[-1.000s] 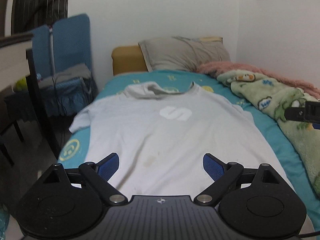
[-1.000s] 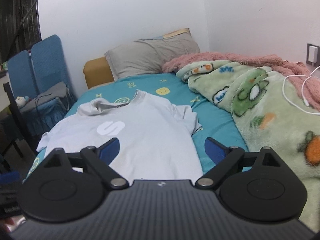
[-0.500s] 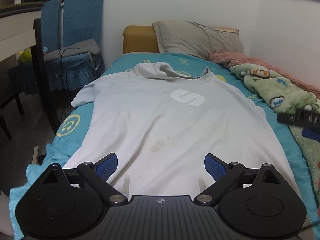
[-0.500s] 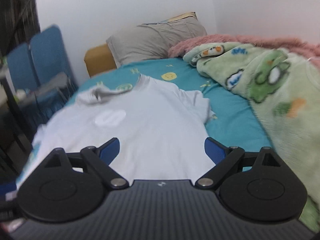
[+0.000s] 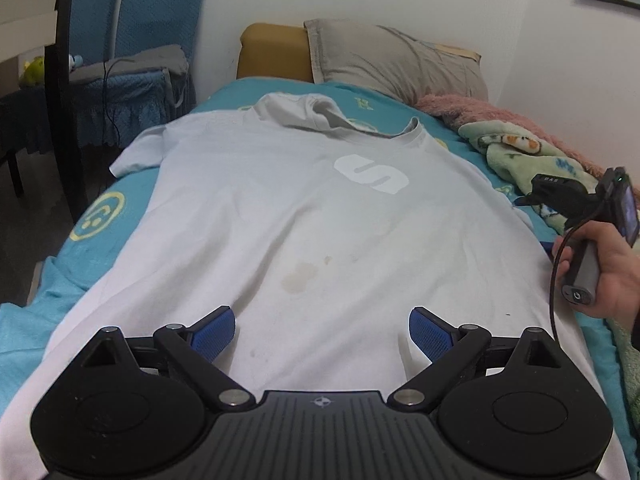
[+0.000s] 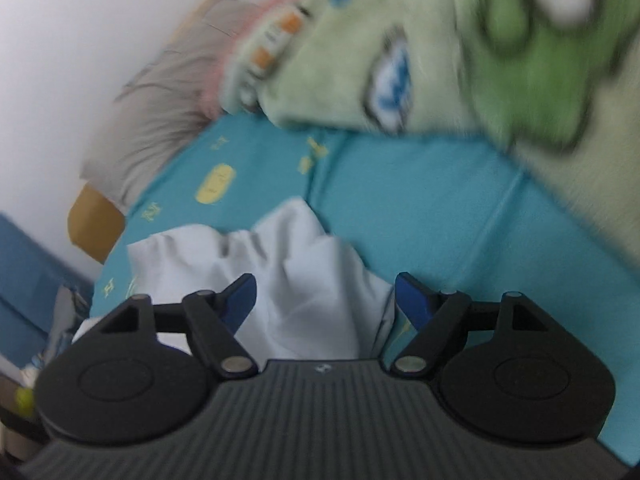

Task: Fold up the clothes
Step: 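Grasp the sleeve nearest the right gripper and fold it across the shirt body, then grasp the shirt side edge with the left gripper and fold it inward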

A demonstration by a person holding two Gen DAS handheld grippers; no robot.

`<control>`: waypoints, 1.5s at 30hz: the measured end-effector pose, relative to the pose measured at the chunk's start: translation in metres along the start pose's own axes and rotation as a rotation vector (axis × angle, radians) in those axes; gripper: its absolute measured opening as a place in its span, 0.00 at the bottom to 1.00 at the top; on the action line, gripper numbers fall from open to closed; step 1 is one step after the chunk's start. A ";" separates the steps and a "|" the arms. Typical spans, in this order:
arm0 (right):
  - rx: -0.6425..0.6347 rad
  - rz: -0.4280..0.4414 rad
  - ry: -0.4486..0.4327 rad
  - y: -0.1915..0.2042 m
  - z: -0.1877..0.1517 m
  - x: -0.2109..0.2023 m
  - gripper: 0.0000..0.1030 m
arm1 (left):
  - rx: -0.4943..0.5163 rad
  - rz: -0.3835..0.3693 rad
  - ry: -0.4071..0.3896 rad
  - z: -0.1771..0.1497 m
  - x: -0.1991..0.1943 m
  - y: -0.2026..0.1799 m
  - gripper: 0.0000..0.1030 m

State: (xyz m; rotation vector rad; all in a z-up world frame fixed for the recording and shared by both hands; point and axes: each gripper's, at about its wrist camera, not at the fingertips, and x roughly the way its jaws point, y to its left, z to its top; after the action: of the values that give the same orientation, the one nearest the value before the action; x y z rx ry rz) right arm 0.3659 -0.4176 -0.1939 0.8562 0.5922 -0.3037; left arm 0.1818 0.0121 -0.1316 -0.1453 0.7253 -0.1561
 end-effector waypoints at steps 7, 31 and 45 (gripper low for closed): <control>-0.286 -0.057 -0.041 0.051 -0.024 0.001 0.14 | -0.052 -0.019 0.007 0.003 0.008 0.011 0.93; -0.860 0.154 -0.045 0.186 -0.145 -0.127 0.81 | -0.068 0.097 -0.057 0.017 -0.005 0.026 0.93; -0.662 0.103 -0.040 0.098 -0.168 -0.328 0.81 | 0.063 0.101 -0.083 -0.004 -0.047 -0.004 0.93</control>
State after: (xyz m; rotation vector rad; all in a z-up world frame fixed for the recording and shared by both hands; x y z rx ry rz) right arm 0.0887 -0.2193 -0.0220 0.2394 0.5596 -0.0201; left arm 0.1440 0.0164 -0.1034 -0.0545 0.6433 -0.0756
